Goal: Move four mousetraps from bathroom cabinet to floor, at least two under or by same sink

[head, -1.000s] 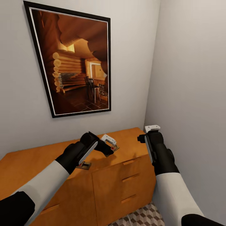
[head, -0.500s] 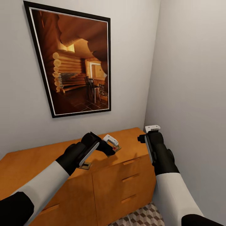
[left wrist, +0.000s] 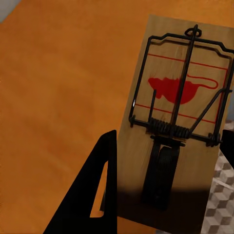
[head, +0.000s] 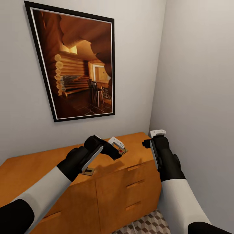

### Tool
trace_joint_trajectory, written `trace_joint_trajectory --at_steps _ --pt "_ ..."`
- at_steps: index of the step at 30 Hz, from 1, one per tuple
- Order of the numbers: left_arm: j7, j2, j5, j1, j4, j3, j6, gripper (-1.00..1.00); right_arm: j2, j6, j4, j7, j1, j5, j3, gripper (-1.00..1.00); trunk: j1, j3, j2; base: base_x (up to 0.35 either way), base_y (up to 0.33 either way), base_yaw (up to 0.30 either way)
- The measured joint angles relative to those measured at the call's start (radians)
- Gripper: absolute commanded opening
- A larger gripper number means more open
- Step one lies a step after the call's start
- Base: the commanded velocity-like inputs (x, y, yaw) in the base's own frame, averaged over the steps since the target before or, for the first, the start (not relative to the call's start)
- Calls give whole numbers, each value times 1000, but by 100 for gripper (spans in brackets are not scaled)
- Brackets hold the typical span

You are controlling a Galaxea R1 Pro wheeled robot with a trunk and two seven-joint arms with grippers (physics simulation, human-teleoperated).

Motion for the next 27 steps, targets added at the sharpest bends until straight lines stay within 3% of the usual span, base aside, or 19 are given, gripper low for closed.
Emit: trace_joint_trajectory --at_steps 6,15,17,19,21,23,24,26,27 --pt "0 1 0 0 0 0 0 -100 1 0 4 1 0 -2 0 100 0 0 0 0 0 1" --pt "0 9 -2 0 -1 4 0 -100 2 0 9 1 0 -3 0 100 0 0 0 0 0 262" --pt "1 14 -2 0 -1 22 0 -100 2 0 9 1 0 -3 0 100 0 0 0 0 0 273" --pt "3 18 -5 0 0 62 0 -100 2 0 9 1 0 -4 0 100 0 0 0 0 0 274" --pt "13 29 -38 0 0 205 -1 -100 1 0 9 1 0 -4 0 100 0 0 0 0 0 274" --pt "18 32 -54 0 -2 283 -1 -100 1 0 9 1 0 -4 0 100 0 0 0 0 0 274" --pt "20 35 -91 0 -4 355 -2 -100 1 0 9 1 0 -4 0 100 0 0 0 0 0 274" --pt "22 35 -116 0 -10 424 -2 -100 1 0 9 1 0 -4 0 100 0 0 0 0 0 274" --pt "26 36 -152 0 -17 475 -2 -100 1 0 9 1 0 -4 0 100 0 0 0 0 0 274"
